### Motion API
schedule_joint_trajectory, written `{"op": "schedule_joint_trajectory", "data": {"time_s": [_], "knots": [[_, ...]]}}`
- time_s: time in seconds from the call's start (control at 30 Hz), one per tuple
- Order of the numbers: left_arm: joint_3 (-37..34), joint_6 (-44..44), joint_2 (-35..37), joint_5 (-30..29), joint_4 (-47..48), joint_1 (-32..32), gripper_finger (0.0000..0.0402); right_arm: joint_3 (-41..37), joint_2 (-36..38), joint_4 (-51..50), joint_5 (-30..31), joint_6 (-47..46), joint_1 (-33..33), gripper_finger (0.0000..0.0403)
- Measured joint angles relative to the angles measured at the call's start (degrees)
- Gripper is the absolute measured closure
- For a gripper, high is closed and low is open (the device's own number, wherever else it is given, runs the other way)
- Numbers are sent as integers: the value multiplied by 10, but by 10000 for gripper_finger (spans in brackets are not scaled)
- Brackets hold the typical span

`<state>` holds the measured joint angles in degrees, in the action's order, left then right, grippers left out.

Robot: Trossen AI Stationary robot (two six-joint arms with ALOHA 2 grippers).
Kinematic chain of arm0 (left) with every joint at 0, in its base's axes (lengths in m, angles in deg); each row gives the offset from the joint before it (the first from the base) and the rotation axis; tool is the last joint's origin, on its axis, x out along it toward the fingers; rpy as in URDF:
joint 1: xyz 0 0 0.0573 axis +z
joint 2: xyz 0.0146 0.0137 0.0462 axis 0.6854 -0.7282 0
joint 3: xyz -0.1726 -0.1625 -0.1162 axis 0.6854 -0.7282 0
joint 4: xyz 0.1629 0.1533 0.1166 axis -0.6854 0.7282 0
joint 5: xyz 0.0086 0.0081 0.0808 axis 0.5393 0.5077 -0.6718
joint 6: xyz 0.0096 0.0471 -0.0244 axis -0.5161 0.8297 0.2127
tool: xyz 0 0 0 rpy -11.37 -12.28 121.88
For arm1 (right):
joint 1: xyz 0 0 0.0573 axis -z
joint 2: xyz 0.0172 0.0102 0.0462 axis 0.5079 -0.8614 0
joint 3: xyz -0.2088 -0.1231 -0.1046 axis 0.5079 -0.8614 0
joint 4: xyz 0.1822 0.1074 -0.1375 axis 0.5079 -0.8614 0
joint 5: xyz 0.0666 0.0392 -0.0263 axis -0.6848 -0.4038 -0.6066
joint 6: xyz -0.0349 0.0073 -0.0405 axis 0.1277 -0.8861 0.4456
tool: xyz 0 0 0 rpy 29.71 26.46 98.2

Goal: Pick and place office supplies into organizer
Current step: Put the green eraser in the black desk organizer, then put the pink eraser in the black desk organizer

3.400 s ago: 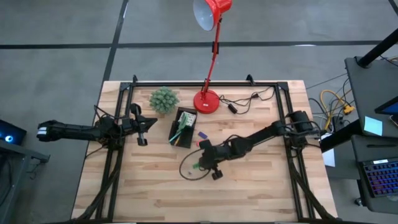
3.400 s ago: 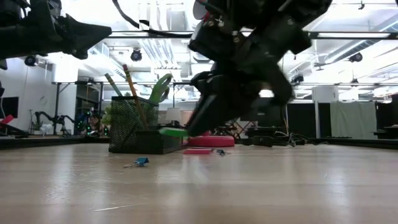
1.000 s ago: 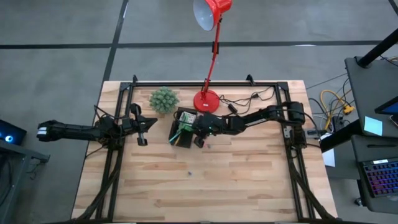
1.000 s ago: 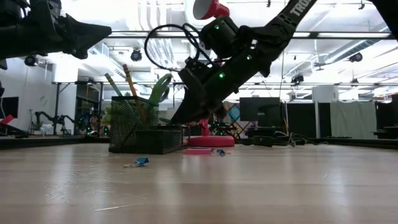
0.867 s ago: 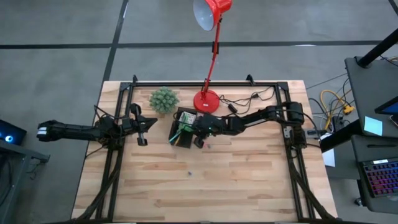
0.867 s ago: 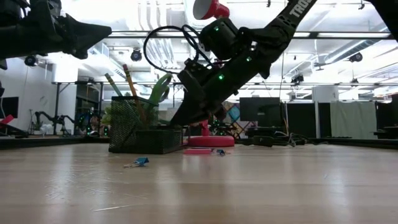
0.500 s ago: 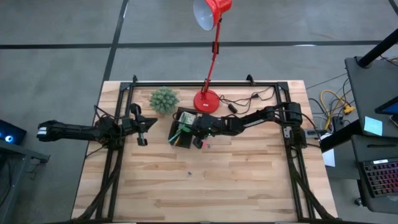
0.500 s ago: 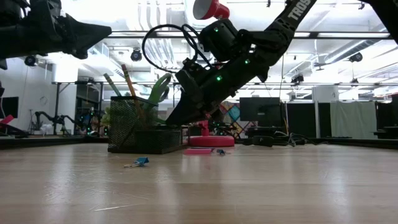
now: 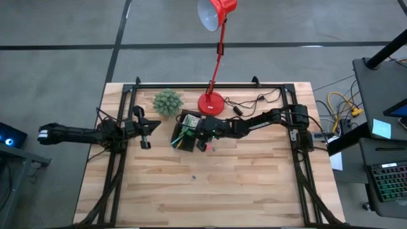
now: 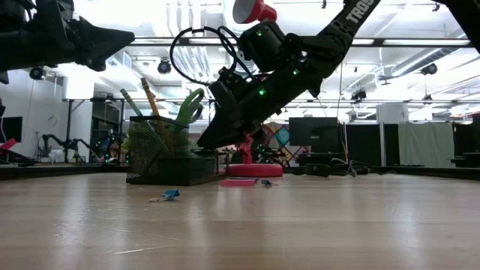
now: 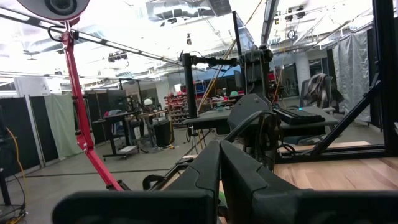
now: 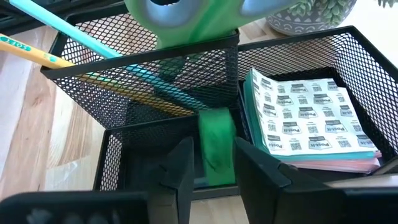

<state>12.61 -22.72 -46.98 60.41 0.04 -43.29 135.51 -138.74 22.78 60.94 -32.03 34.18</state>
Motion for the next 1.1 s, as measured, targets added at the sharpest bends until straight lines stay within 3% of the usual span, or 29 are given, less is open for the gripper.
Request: {"op": "schedule_joint_trajectory", "data": {"time_s": [0.37,0.7,1.0,1.1], "knots": [[0,0,0,0,0,0,402,0,1,-2,-2,-1,0,289],[0,-1,0,0,3,0,402,1,21,-83,-127,-30,-7,306],[0,-1,0,0,3,0,402,1,32,-196,-125,147,-47,283],[0,-1,0,0,2,0,402,1,32,-201,-93,181,-59,265]]}}
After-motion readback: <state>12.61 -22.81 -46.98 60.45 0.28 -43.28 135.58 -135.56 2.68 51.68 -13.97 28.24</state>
